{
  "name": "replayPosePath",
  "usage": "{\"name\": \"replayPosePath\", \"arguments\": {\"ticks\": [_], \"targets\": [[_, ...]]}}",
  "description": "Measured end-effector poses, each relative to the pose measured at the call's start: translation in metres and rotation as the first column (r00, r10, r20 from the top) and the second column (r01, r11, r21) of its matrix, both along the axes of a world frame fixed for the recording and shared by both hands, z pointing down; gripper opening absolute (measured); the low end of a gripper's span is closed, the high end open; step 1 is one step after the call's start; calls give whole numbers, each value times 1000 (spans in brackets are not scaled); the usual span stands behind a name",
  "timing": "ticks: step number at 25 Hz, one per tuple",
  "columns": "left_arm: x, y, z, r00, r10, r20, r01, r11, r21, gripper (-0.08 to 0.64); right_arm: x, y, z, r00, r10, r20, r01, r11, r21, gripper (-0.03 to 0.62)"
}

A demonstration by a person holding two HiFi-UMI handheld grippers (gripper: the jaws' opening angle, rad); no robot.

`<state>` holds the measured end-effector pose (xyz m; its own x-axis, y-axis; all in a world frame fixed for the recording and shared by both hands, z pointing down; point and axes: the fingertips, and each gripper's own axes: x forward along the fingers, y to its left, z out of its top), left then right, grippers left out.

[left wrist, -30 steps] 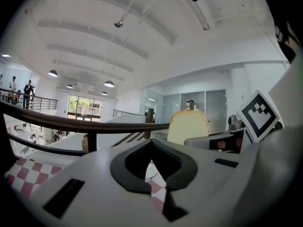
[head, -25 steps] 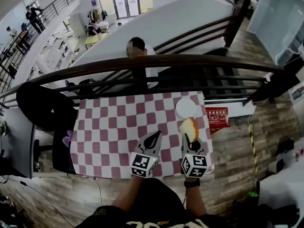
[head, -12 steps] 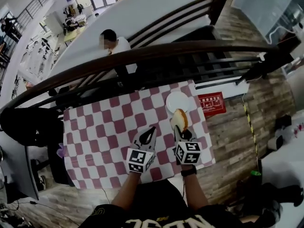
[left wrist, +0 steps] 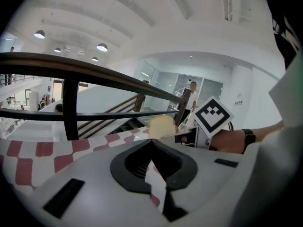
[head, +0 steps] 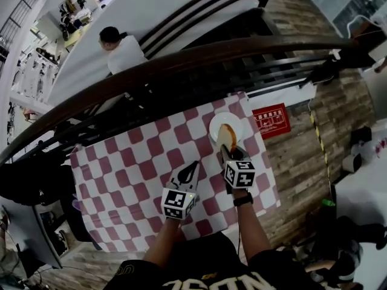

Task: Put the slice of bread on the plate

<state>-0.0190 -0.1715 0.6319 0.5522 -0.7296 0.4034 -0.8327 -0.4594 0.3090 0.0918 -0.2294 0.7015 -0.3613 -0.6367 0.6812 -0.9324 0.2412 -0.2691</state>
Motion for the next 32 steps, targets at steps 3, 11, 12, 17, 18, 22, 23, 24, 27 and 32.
{"name": "replayPosePath", "arguments": {"ticks": [3, 11, 12, 17, 18, 22, 23, 24, 27, 32], "targets": [[-5, -7, 15, 1000, 1, -7, -1, 1000, -25, 18, -3, -26, 13, 998, 0, 62, 2, 1000, -30, 103], [-9, -16, 40, 1000, 12, 1, -12, 998, -62, 18, -5, -63, 34, 951, 54, 303, 3, 983, -184, 103], [-8, -16, 42, 1000, 14, 2, -14, 998, -64, 18, 0, -66, 38, 948, 72, 310, -4, 976, -217, 103], [0, -11, 41, 999, 31, 19, -29, 998, -53, 18, 21, -69, 56, 985, 48, 164, 1, 959, -284, 134], [1, -11, 39, 999, 32, 21, -31, 998, -53, 18, 23, -70, 56, 991, 36, 130, 2, 960, -279, 144], [0, -7, 33, 999, 28, 36, -26, 999, -41, 18, 28, -69, 59, 1000, 22, 19, -16, 958, -286, 170], [0, -7, 30, 999, 25, 38, -23, 999, -35, 18, 29, -67, 59, 999, 30, 14, -25, 955, -295, 173], [0, -7, 28, 999, 23, 42, -21, 999, -31, 18, 29, -66, 59, 999, 43, 20, -35, 952, -305, 173], [0, -2, 21, 998, 23, 55, -22, 999, -28, 18, 31, -63, 59, 995, 91, 46, -71, 942, -327, 173], [7, 10, 9, 998, 32, 63, -32, 999, -12, 18, 51, -43, 73, 992, 57, -113, -98, 914, -395, 339]]}}
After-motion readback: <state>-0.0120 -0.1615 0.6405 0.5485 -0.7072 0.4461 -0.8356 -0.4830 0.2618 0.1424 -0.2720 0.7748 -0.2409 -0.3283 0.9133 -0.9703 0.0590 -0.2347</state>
